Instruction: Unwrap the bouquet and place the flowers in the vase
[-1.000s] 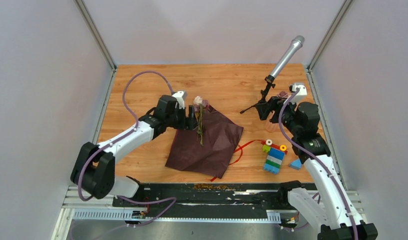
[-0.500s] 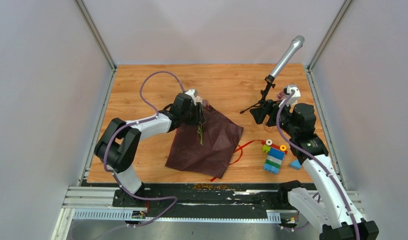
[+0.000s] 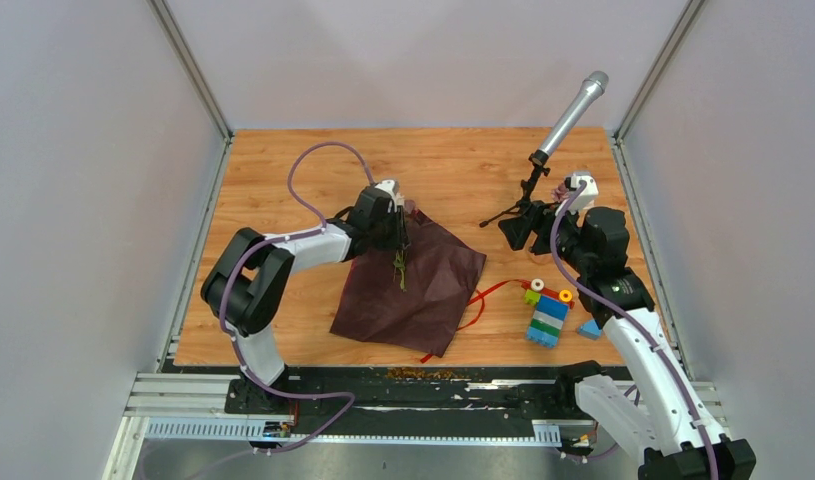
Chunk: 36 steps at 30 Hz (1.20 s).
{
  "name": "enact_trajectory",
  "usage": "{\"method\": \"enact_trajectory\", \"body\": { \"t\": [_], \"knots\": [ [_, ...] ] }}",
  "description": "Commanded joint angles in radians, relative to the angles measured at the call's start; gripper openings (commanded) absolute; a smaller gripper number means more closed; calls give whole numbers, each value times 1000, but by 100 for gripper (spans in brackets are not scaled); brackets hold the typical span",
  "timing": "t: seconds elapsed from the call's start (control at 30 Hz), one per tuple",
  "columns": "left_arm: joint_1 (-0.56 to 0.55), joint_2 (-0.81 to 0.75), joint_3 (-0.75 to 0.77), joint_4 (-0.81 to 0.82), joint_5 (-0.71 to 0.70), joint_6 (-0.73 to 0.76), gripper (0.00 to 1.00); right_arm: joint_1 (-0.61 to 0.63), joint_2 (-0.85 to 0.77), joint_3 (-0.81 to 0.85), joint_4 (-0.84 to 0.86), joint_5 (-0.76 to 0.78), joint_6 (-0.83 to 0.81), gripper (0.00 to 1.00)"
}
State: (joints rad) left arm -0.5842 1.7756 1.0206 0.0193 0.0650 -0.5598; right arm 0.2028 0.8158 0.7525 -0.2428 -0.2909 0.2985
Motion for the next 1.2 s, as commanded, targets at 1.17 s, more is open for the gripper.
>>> {"method": "enact_trajectory", "body": {
  "t": [1.17],
  "knots": [
    [-16,23,10,83,35,-46,0,6,-9,-8,20,-9,12,68]
  ]
}}
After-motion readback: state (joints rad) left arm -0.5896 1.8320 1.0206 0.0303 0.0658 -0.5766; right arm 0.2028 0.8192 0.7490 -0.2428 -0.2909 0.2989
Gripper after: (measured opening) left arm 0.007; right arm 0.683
